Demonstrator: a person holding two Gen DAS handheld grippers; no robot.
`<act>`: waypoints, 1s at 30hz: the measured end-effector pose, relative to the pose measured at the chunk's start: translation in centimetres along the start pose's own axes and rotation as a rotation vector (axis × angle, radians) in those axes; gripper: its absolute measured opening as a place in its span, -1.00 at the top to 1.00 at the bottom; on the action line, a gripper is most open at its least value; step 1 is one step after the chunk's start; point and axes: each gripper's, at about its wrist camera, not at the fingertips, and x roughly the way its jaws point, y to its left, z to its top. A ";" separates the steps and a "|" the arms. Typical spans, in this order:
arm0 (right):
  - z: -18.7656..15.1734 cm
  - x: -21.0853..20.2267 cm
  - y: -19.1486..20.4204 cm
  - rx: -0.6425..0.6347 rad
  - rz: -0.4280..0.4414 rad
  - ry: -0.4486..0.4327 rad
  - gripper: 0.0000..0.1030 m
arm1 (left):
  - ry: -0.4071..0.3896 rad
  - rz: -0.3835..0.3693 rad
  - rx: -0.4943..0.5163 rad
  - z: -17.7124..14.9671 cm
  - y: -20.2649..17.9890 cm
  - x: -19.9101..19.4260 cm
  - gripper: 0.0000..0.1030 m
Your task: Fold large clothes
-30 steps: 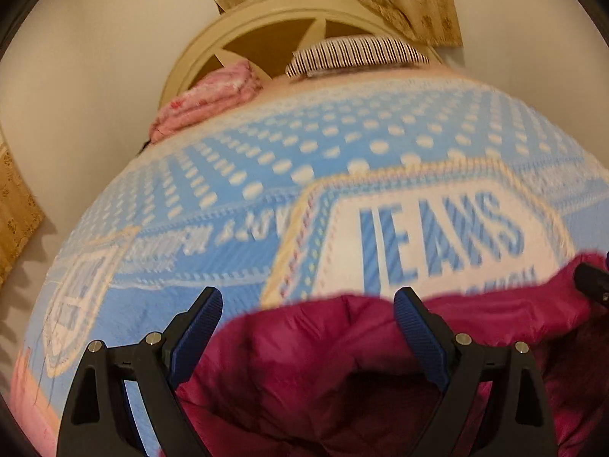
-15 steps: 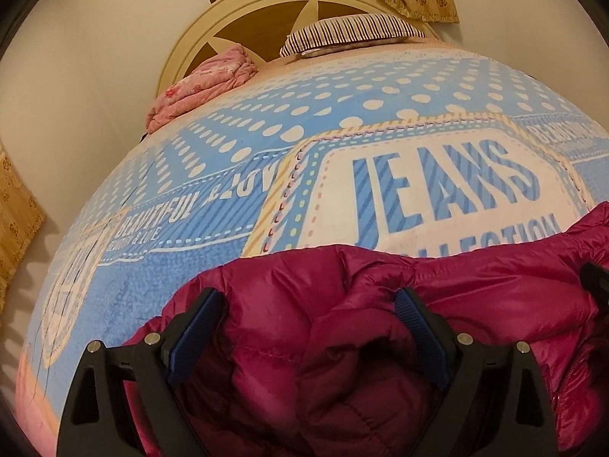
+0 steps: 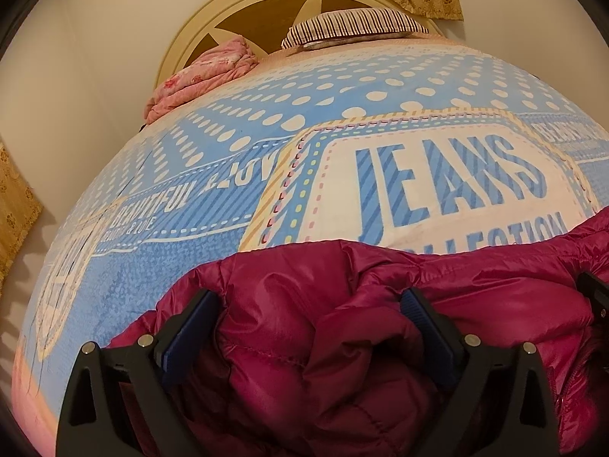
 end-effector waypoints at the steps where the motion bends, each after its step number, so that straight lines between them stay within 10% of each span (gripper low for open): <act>1: 0.0 0.0 0.0 -0.001 -0.001 0.002 -0.50 | 0.000 0.002 0.002 0.0 -0.1 0.0 -0.91; 30: 0.1 0.4 0.2 -0.014 -0.024 0.007 -0.54 | 0.005 0.016 0.007 0.0 -0.2 0.1 -0.95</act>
